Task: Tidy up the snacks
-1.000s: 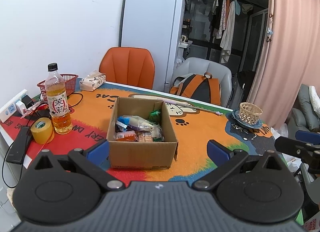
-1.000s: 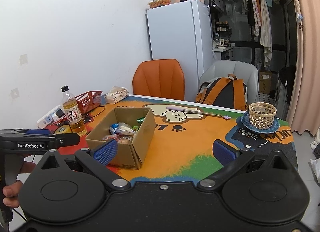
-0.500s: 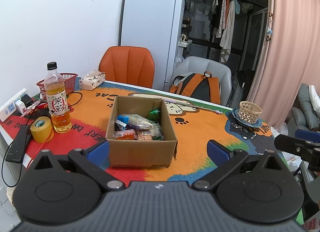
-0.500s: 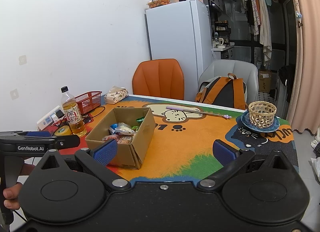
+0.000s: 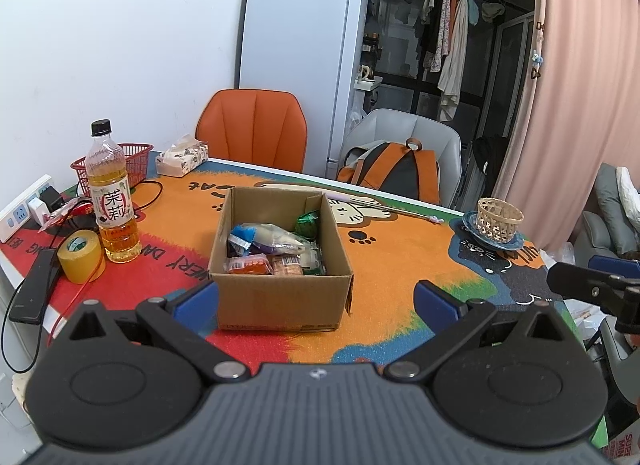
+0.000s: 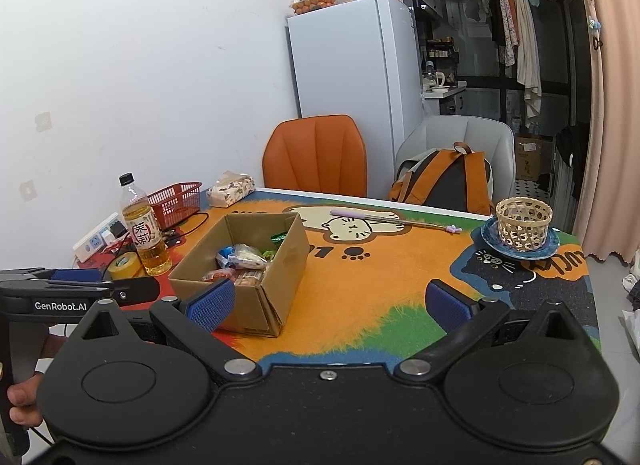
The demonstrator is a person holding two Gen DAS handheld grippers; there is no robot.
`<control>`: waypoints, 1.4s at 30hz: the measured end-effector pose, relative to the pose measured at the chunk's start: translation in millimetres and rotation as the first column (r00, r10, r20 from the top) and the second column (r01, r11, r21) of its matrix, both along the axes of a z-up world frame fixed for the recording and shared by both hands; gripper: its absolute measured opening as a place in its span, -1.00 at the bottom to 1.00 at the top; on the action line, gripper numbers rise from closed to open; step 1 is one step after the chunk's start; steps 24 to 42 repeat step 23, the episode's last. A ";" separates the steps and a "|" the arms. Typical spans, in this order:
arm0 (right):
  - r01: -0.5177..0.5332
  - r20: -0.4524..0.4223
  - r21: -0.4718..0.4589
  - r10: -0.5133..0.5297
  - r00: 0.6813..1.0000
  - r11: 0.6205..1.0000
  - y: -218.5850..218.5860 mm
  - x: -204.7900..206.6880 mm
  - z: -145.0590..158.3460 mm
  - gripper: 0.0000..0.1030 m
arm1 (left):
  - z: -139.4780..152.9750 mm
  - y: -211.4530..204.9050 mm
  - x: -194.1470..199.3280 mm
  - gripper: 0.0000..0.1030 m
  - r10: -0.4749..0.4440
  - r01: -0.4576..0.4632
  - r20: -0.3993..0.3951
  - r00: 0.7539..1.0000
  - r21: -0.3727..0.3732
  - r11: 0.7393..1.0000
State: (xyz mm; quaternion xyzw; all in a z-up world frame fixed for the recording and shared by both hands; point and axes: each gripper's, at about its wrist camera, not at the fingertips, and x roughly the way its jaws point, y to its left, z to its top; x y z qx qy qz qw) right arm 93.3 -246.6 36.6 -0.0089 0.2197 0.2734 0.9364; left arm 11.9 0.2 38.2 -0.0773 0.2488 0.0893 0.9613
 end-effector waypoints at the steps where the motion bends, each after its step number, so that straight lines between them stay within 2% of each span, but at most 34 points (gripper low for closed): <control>1: 0.001 -0.001 0.000 -0.001 1.000 1.000 0.1 0.0 -0.1 1.00 | -0.1 0.1 0.0 1.00 0.000 0.000 -0.001 1.000 -0.001 1.000; 42: -0.004 -0.007 -0.001 0.004 1.000 1.000 1.7 1.2 -3.3 1.00 | 0.0 1.3 -4.1 1.00 0.001 0.000 0.021 1.000 -0.008 1.000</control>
